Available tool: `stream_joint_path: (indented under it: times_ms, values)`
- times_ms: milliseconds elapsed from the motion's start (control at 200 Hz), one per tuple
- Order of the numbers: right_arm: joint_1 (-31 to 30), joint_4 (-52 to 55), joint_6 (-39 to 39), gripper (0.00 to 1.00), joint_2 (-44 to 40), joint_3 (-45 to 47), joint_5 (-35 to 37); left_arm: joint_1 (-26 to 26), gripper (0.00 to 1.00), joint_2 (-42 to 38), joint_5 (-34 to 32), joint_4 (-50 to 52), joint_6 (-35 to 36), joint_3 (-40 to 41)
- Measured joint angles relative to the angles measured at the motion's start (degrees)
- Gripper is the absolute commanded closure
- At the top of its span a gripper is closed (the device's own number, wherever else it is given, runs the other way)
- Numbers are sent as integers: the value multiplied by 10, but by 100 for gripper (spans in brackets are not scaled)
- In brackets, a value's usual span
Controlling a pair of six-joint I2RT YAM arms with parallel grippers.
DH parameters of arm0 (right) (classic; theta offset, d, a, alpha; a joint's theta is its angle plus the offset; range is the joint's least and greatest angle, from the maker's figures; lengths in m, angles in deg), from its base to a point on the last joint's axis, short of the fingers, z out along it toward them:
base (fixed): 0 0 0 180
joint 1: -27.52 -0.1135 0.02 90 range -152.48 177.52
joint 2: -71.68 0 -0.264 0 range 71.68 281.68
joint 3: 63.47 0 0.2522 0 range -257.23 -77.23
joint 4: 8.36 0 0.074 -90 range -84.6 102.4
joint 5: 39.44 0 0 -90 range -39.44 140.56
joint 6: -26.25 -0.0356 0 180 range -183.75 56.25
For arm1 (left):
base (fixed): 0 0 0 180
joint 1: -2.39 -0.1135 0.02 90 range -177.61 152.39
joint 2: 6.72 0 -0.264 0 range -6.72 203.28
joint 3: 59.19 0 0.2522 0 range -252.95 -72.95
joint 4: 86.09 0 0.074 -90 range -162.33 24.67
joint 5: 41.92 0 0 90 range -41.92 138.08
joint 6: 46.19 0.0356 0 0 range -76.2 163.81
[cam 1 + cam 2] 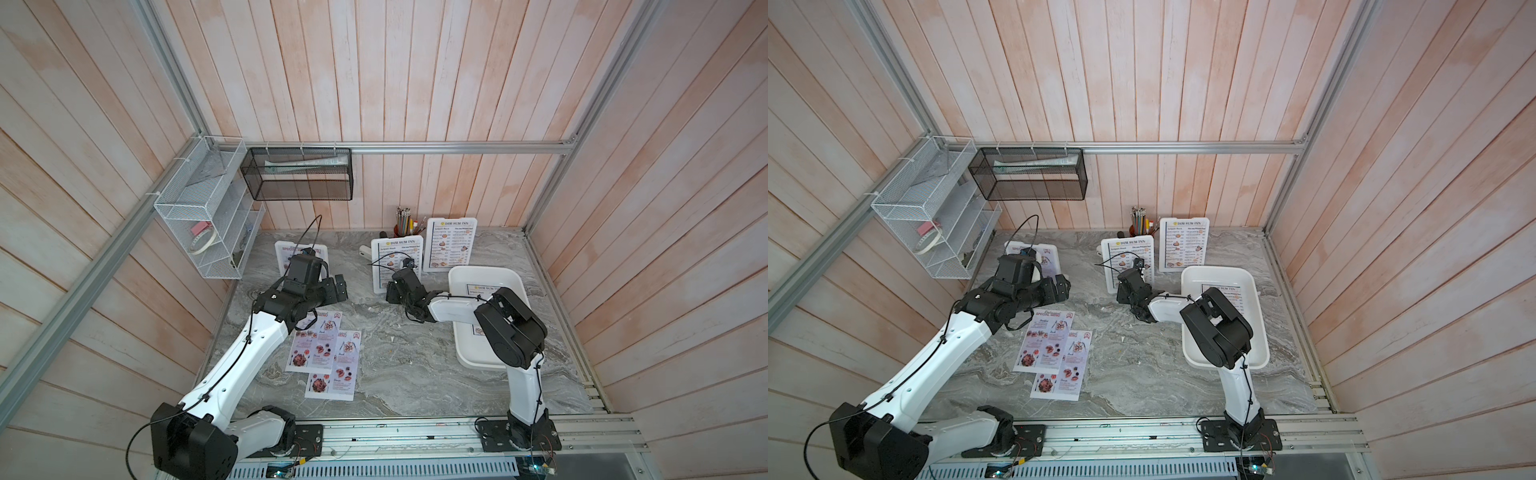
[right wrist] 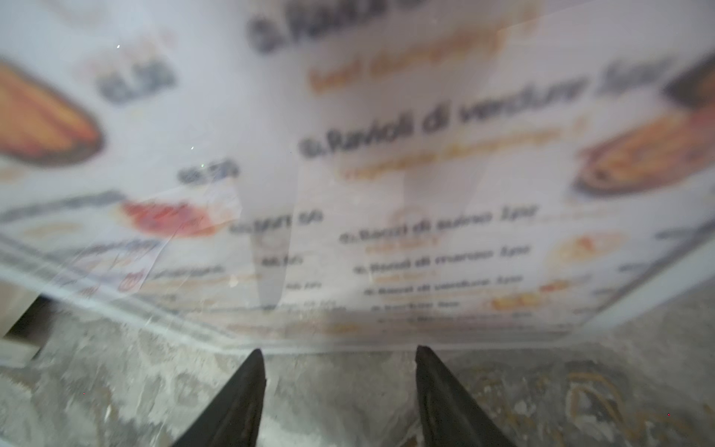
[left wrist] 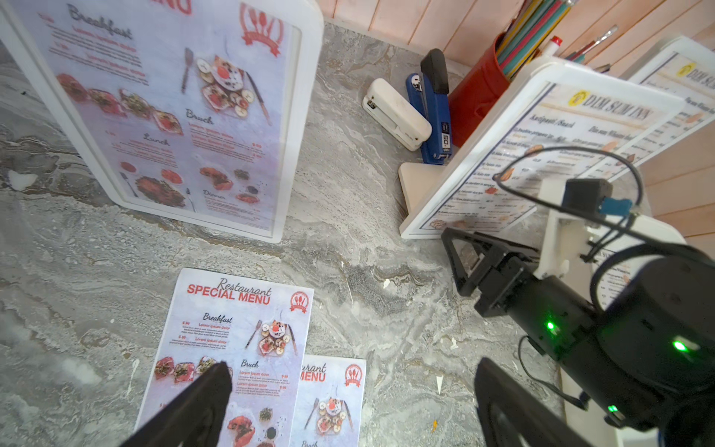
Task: Replace the menus in the menu holders
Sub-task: Move the menu holder to the center of the board, then pick up the menu holder from the center of the board.
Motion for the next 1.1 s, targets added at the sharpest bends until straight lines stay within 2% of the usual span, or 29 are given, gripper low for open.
stream_joint_path:
  times_ms: [175, 270, 365, 640, 1100]
  values:
    - [-30, -75, 30, 37, -69, 50, -98, -68, 0, -9, 2, 7, 0, -7]
    - [-47, -109, 48, 38, -65, 26, -164, -113, 0, -21, 7, -1, -8, 4]
    - [-60, -124, 69, 38, -37, -24, -214, -143, 0, -38, 16, -19, -31, 51]
    - [-66, -121, 106, 37, 84, -187, -285, -147, 0, -75, 50, -28, -100, 223]
    - [-66, -84, 113, 38, 245, -381, -343, -147, 0, -100, 65, -44, -125, 252]
